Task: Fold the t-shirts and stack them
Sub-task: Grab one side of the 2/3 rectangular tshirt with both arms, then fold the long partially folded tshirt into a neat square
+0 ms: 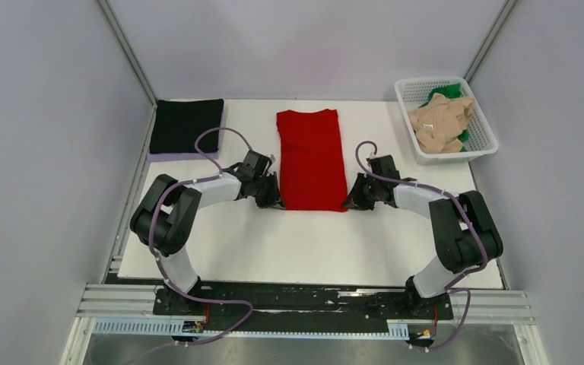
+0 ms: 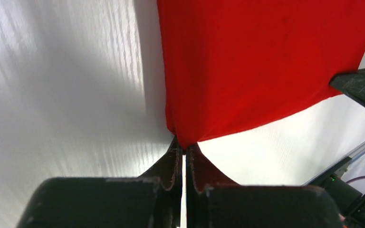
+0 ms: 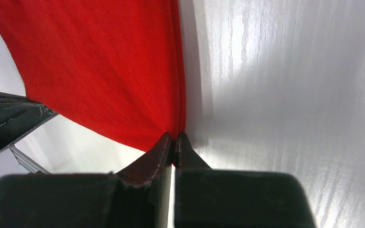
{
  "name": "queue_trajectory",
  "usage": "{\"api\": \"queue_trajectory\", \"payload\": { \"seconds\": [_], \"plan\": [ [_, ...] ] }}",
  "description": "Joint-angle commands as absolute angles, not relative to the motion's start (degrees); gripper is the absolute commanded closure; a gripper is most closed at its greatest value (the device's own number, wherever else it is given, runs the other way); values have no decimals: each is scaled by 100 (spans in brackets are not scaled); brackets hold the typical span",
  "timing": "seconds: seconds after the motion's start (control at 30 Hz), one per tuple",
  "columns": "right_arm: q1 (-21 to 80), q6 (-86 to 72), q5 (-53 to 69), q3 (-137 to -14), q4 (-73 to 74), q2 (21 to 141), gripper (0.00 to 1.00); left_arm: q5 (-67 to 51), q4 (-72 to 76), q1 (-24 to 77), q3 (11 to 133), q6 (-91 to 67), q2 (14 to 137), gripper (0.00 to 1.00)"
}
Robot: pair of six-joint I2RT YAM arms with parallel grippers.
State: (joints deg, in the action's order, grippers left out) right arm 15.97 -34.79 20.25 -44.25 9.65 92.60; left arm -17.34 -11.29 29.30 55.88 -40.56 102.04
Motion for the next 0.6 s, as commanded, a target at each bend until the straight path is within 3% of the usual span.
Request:
{"api": "queue_trajectory", "payload": {
  "seconds": [0.0, 0.3, 0.57],
  "plan": [
    [1673, -3287, 2254, -4335, 1307, 9011, 100, -1385, -1447, 3003, 5087, -3847, 9863, 100],
    [2225, -3273, 2832, -3911, 2983, 7537, 100, -1734, -2753, 3414, 3932, -3828, 7721, 100],
    [2235, -3252, 3108, -4798, 3501, 6835, 100, -1695, -3434, 3443, 4666, -3867, 6240, 100]
  ]
}}
